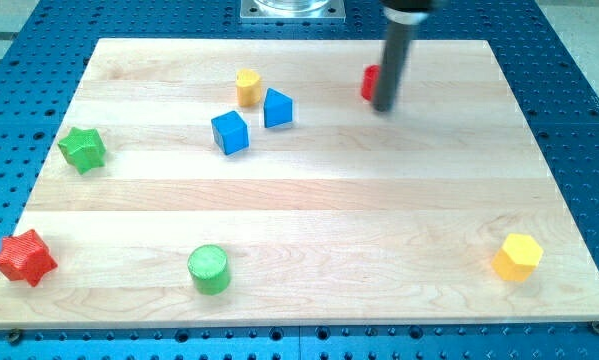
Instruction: Move the red circle vertical to the top of the triangle
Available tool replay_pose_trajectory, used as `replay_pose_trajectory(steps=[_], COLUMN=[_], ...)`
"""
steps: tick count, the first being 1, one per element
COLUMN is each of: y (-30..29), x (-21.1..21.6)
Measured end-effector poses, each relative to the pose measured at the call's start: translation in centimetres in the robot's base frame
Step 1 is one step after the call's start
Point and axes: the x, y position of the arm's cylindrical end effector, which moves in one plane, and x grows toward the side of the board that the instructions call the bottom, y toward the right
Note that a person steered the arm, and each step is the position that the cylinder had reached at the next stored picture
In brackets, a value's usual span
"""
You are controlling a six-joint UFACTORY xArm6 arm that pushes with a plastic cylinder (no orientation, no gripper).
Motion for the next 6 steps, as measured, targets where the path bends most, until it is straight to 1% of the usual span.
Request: replay_pose_trajectory(steps=[1,2,3,4,5,6], y=[3.8,4.3,-2.8,-6.2,-4.8,-12.5], x=[-0.5,-2.6,-5.2,-6.3,-8.5,-8.5])
